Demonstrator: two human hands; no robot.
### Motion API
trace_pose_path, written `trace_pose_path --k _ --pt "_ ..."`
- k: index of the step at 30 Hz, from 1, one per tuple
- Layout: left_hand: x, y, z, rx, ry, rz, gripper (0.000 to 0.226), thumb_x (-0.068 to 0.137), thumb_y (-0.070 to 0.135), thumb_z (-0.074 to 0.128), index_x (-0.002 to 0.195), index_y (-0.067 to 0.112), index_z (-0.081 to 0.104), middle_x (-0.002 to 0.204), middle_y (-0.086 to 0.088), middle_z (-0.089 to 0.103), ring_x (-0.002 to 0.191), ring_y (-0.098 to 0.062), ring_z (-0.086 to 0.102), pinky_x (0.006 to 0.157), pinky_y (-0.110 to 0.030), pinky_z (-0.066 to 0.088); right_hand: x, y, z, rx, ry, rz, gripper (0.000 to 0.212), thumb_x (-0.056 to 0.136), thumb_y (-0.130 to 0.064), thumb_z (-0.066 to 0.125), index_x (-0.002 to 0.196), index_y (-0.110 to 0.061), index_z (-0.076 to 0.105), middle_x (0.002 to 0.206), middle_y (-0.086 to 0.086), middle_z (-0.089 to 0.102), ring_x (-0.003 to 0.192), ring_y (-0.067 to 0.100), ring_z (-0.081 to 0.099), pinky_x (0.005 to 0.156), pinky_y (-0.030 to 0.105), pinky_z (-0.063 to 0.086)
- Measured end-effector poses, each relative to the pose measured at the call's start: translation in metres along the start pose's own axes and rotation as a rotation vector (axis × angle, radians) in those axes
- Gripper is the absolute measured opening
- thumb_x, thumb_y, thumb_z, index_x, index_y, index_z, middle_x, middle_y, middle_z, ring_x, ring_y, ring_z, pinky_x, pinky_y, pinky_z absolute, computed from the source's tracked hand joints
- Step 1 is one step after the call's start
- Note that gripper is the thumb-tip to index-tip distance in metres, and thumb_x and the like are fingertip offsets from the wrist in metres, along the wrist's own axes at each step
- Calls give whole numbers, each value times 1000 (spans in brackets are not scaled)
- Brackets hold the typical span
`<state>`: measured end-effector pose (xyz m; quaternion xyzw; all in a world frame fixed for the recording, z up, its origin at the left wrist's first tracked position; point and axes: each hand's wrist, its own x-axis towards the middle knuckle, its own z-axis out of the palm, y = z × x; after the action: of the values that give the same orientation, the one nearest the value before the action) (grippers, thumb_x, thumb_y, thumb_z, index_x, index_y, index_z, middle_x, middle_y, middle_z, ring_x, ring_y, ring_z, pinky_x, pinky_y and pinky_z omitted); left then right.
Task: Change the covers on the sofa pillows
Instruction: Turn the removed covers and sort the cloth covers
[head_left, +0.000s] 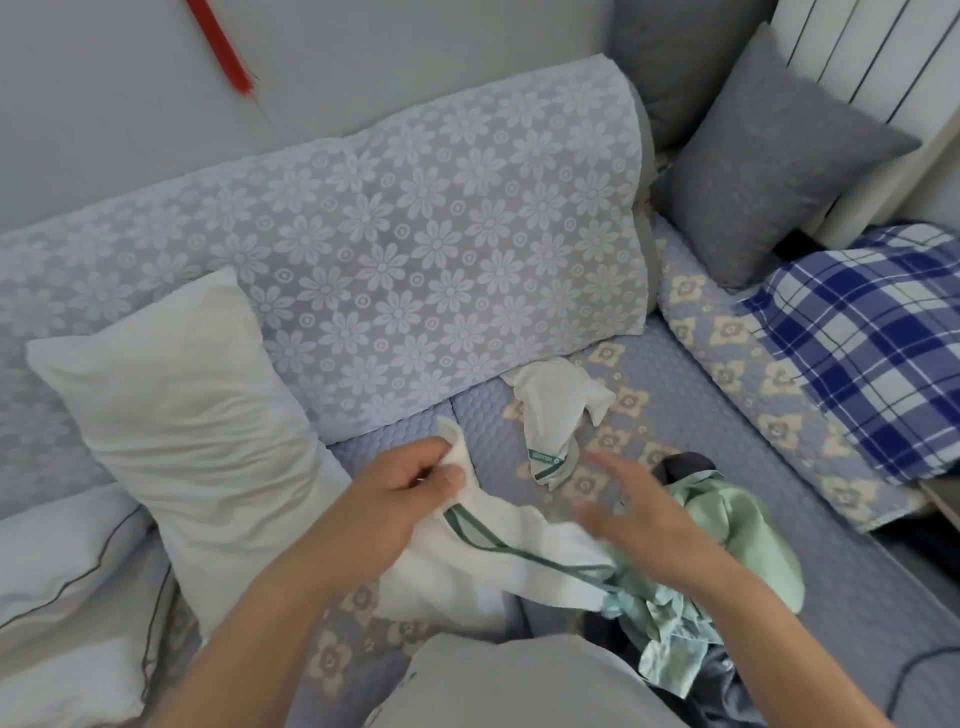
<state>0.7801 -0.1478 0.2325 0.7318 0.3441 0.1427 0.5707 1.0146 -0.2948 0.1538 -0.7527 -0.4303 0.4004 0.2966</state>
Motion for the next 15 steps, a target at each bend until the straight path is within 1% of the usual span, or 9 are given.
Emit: trace_pose_path --k 1,3,5,7,8,10,11,13,15 --pt "3 4 0 32 -62 16 40 89 41 61 73 9 44 69 1 35 66 -17 32 65 -36 27 -3 -26 2 185 -95 -92 61 89 -42 73 142 -46 43 145 -27 43 133 -6 40 107 19 34" --pt "10 13 -6 39 -147 35 28 86 38 68 78 12 58 69 4 44 66 -11 39 63 -27 32 2 -56 15 151 -287 -260 63 84 -41 78 139 -45 47 133 -20 57 124 -2 51 103 23 42" --pt "16 19 -17 48 -187 38 20 78 36 77 86 21 67 73 8 55 68 -7 49 64 -22 39 8 -72 30 84 -327 -314 33 86 -35 75 116 -34 62 103 -8 68 93 11 64 84 43 52" --pt "19 14 -31 153 -171 57 35 71 38 83 101 36 66 90 14 64 82 -3 60 75 -22 46 10 -91 34 307 -370 -274 8 92 -21 68 97 -27 68 86 -6 65 78 11 59 69 39 47" --pt "19 8 -34 228 -131 72 48 71 39 85 112 45 61 105 18 63 96 -1 61 85 -21 46 9 -97 34 465 -384 -240 8 94 -16 66 99 -22 69 89 -1 67 83 14 61 73 36 49" --pt "16 -11 -33 367 101 108 67 76 42 84 131 54 46 129 17 49 122 2 48 104 -19 37 7 -114 37 753 -359 -154 25 91 -17 65 110 -2 66 101 15 69 94 28 65 85 43 52" --pt "12 -21 -28 377 272 101 65 81 39 81 134 51 44 131 15 45 126 2 43 107 -17 34 10 -122 44 859 -309 -107 34 89 -19 66 113 5 63 103 20 68 95 33 65 88 47 51" --pt "0 -36 -5 139 568 -6 38 90 31 71 122 41 53 122 12 53 116 -5 53 98 -16 41 19 -133 54 1052 -175 63 37 88 -20 67 111 8 62 99 22 69 95 36 66 95 53 50" --pt "-19 -52 19 -99 603 -96 22 91 33 67 110 36 56 108 10 60 103 -13 60 84 -14 45 32 -142 66 1234 -55 257 21 91 -19 68 100 -1 65 88 15 67 91 32 65 97 51 50"
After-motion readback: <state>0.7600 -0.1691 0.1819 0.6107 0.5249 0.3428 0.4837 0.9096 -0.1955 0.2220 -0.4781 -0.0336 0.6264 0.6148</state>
